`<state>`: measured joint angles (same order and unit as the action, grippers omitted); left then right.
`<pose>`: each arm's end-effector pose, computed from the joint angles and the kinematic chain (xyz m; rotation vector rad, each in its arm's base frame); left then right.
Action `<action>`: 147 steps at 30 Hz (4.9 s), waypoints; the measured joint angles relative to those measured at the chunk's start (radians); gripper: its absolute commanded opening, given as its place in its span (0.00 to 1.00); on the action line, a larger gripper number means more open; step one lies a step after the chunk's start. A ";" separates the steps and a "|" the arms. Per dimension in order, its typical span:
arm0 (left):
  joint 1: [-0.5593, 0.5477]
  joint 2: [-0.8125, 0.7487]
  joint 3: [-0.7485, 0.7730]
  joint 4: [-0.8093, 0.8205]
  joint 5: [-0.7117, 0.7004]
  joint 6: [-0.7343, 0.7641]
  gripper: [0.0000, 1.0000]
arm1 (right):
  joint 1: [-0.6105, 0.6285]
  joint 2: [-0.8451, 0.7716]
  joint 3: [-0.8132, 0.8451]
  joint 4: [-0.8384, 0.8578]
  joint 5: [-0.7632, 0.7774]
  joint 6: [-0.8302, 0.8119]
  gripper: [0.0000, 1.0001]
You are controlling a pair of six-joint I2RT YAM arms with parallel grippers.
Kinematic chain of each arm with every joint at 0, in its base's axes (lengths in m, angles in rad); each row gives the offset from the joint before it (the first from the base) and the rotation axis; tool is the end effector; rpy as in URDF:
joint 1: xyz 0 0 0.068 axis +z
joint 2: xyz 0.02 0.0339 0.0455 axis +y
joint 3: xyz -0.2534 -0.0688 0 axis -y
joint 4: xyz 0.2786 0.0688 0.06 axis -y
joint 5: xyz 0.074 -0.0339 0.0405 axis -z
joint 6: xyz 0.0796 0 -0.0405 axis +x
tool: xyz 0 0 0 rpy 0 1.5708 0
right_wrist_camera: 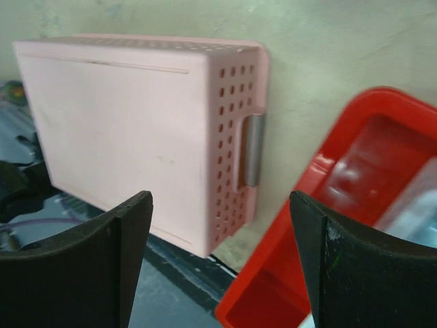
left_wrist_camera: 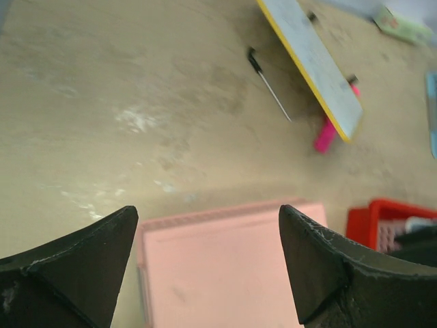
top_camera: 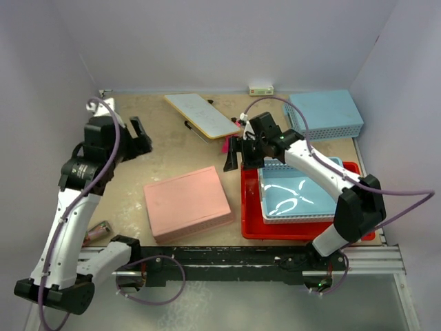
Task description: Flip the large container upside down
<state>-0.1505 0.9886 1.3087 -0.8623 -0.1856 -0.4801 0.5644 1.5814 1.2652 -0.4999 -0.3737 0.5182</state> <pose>0.2559 -0.0240 0.3912 -0.4545 2.0584 -0.1826 0.3288 0.2426 0.2294 -0.2474 2.5196 0.9246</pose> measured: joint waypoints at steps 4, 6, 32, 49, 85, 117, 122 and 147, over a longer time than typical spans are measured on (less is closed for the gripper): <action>-0.234 -0.049 -0.079 -0.027 0.020 -0.033 0.79 | 0.006 -0.058 0.035 -0.087 0.154 -0.060 0.91; -0.395 -0.053 -0.106 -0.042 -0.027 -0.070 0.79 | 0.006 -0.085 0.056 -0.127 0.234 -0.079 0.94; -1.277 0.357 -0.425 0.030 -0.713 -0.373 0.85 | -0.029 -0.230 0.084 -0.281 0.618 -0.110 1.00; -0.825 0.194 -0.491 0.028 -0.677 -0.475 0.86 | -0.029 -0.226 0.069 -0.271 0.608 -0.110 1.00; -0.116 0.218 -0.519 0.207 -0.271 -0.335 0.78 | -0.035 -0.228 0.035 -0.250 0.609 -0.126 1.00; 0.138 0.681 -0.214 0.426 -0.171 -0.300 0.78 | -0.038 -0.297 -0.042 -0.243 0.594 -0.125 1.00; 0.186 0.871 -0.008 0.404 -0.193 -0.246 0.77 | -0.038 -0.306 -0.048 -0.243 0.593 -0.126 1.00; 0.191 0.733 -0.038 0.246 -0.211 -0.061 0.76 | -0.040 -0.321 -0.068 -0.227 0.580 -0.126 1.00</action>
<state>0.0406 1.7218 1.2709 -0.6163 -0.3965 -0.5415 0.5240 1.2606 1.1976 -0.7273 0.2062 0.3927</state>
